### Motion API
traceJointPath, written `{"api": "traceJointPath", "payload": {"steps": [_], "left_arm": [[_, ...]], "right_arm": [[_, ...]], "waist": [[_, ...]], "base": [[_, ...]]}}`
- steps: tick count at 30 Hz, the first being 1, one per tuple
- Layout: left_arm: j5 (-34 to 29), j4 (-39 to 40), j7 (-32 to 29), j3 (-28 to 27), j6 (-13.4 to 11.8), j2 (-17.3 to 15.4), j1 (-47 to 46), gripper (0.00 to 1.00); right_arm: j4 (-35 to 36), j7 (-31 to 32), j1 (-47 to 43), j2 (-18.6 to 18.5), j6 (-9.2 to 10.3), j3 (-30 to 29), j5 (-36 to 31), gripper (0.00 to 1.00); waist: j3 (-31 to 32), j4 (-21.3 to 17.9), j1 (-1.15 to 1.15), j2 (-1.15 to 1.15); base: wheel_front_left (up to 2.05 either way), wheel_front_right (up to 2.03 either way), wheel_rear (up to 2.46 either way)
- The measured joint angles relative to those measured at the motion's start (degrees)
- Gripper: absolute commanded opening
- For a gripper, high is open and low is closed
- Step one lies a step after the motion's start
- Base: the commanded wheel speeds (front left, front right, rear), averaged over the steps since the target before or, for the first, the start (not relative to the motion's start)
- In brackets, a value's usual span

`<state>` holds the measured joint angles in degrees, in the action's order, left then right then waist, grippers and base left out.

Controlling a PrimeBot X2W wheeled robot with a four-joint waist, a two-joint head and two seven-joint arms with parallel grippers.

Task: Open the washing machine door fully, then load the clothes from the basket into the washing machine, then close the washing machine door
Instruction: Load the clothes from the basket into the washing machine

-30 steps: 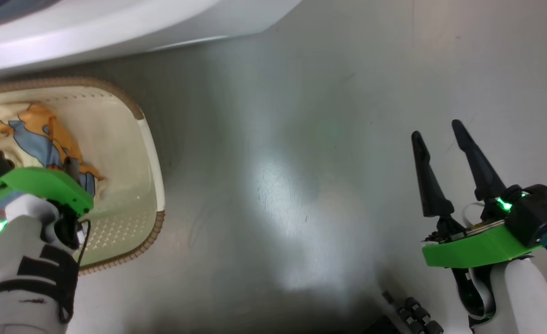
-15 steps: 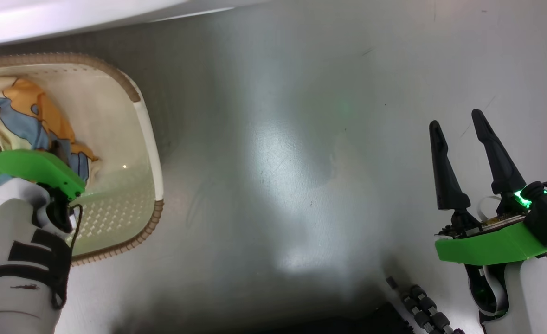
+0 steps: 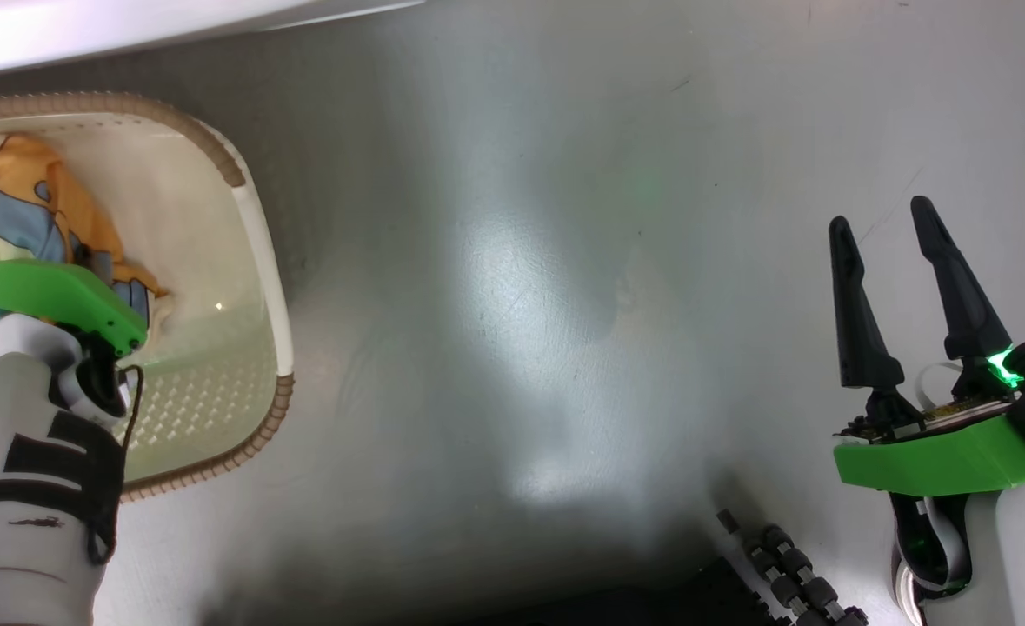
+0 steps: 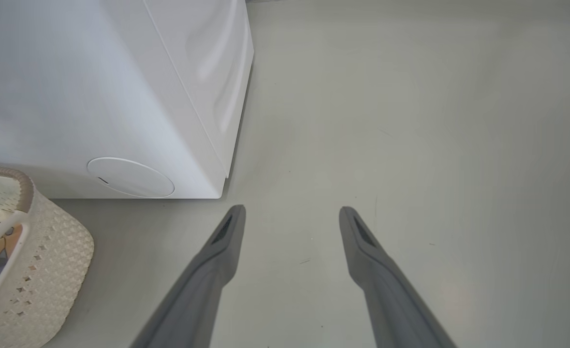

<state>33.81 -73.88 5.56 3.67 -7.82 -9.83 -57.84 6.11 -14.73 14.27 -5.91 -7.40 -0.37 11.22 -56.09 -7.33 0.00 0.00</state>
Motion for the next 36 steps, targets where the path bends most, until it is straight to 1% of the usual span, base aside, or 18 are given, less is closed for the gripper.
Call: {"api": "traceJointPath", "payload": {"steps": [1, 2, 3, 4, 5, 15, 21, 25, 27, 30, 34, 36], "left_arm": [[0.04, -0.03, 0.01, 0.18, 0.0, 0.02, 0.0, 0.97], [0.04, -0.04, 0.14, 0.31, 0.0, 0.03, -0.01, 0.75], [0.07, -0.04, 0.4, 0.36, -0.01, 0.04, -0.02, 0.44], [0.09, -0.05, 0.47, 0.48, 0.0, 0.07, -0.02, 0.36], [0.13, -0.08, 0.49, 0.59, 0.01, 0.1, -0.02, 0.0], [0.83, -0.11, 2.24, 0.66, 0.21, 0.96, 0.52, 0.0], [3.04, -0.15, 7.0, -0.66, 3.2, 2.23, 3.87, 0.0], [3.68, 0.89, 8.65, -1.37, 5.59, 3.07, 6.79, 0.0], [3.7, 3.09, 8.65, -2.04, 6.08, 3.6, 8.71, 0.0], [2.6, 9.9, 8.66, -3.9, 6.06, 4.12, 12.51, 0.0], [-0.13, 18.42, 8.66, -6.77, 6.15, 6.0, 19.67, 0.0], [-1.74, 21.57, 8.67, -7.82, 6.66, 6.92, 23.63, 0.0]], "right_arm": [[0.05, 0.0, -0.05, -0.07, 0.0, -0.16, 0.0, 1.0], [0.14, 0.0, -0.15, -0.09, 0.0, -0.3, 0.0, 1.0], [0.19, 0.0, -0.21, -0.11, 0.0, -0.38, 0.0, 1.0], [0.19, 0.0, -0.21, -0.12, 0.0, -0.45, 0.0, 1.0], [0.19, 0.0, -0.21, -0.12, 0.0, -0.48, 0.0, 1.0], [-0.22, 0.0, -0.21, -0.16, 0.0, -0.49, 0.0, 1.0], [-2.14, 0.0, -0.19, -0.14, 0.0, 0.01, 0.46, 1.0], [-3.68, 0.0, -0.19, -0.07, 0.0, 0.42, 1.13, 1.0], [-4.44, 0.0, -0.21, -0.04, 0.0, 0.73, 1.34, 1.0], [-5.49, 0.0, -0.34, -0.01, 0.0, 0.94, 1.48, 1.0], [-6.92, 0.0, -1.76, 0.15, 0.0, 1.44, 1.54, 1.0], [-7.62, 0.0, -2.7, 0.3, 0.0, 1.63, 1.62, 1.0]], "waist": [[0.01, 0.0, 0.0, 0.0], [0.02, 0.03, 0.0, 0.0], [0.03, 0.09, 0.0, 0.0], [0.07, 0.14, 0.0, 0.0], [0.13, 0.2, 0.0, 0.0], [1.94, 0.86, 0.0, 0.0], [4.94, 1.64, 0.0, 0.0], [7.78, 2.29, 0.0, 0.0], [9.45, 2.67, 0.0, 0.0], [12.19, 3.31, 0.0, 0.0], [16.35, 4.15, 0.0, 0.0], [18.6, 4.51, 0.0, 0.0]], "base": [[0.0, 0.0, 0.0], [0.0, 0.0, 0.0], [0.0, 0.0, 0.0], [0.0, 0.0, 0.0], [0.0, 0.0, 0.0], [0.0, 0.0, 0.0], [0.0, 0.0, 0.0], [0.0, 0.0, 0.0], [0.0, 0.0, 0.0], [0.0, 0.0, 0.0], [0.0, 0.0, 0.0], [0.0, 0.0, 0.0]]}}
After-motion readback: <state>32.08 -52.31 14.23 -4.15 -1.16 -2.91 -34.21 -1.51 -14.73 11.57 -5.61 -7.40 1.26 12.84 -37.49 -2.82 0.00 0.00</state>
